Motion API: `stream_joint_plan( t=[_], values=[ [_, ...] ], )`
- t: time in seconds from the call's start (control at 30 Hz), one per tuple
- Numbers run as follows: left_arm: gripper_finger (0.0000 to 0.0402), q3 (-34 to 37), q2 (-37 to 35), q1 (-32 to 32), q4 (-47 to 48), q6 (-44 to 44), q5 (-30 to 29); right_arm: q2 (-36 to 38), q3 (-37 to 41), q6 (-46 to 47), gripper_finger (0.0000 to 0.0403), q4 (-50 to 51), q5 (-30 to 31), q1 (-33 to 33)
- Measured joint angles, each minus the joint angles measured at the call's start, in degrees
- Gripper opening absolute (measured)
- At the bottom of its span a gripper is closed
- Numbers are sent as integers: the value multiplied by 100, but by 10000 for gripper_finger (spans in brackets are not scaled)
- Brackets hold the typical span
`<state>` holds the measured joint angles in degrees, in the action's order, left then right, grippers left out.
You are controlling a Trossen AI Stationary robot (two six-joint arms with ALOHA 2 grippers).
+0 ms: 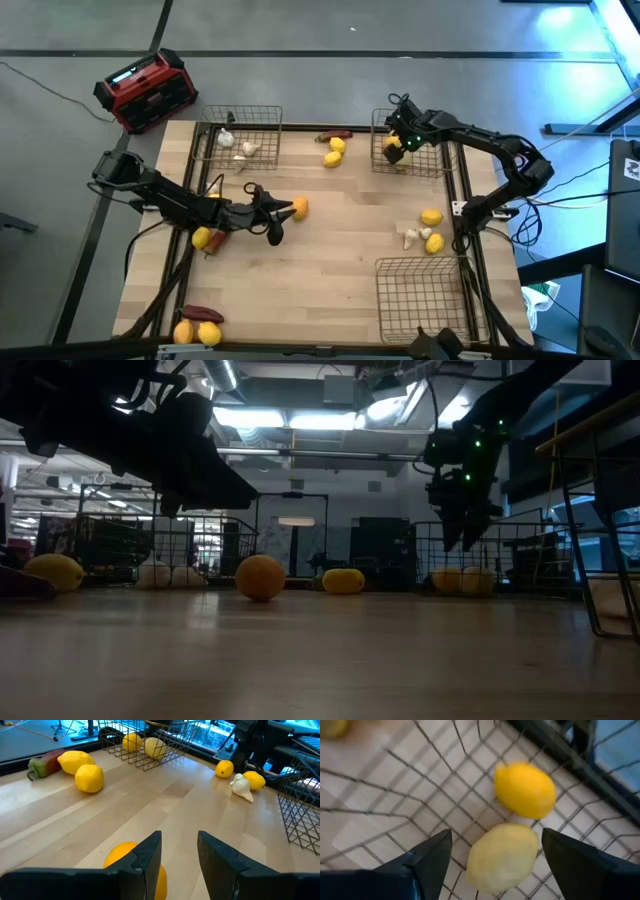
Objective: Sort produce into baskets
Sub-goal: Put the yellow lemon into the top right wire basket
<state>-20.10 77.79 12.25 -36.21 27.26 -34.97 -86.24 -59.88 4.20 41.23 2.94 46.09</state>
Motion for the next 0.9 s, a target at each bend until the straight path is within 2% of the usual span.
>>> stream_joint_plan(
  t=[0.17, 0.33, 0.63, 0.9],
  values=[
    [123, 0, -1, 0, 0, 5, 1, 199, -297, 1, 294, 100, -237, -21],
    [123, 0, 0, -1, -1, 5, 0, 402, -458, 45, 294, 63, -407, -359],
    [123, 0, 0, 0, -2, 5, 0, 451, -505, 44, 294, -684, -407, -1618],
    [123, 0, 1, 0, -2, 1, 1, 413, -504, 32, 294, -1747, -322, -2661]
  ],
)
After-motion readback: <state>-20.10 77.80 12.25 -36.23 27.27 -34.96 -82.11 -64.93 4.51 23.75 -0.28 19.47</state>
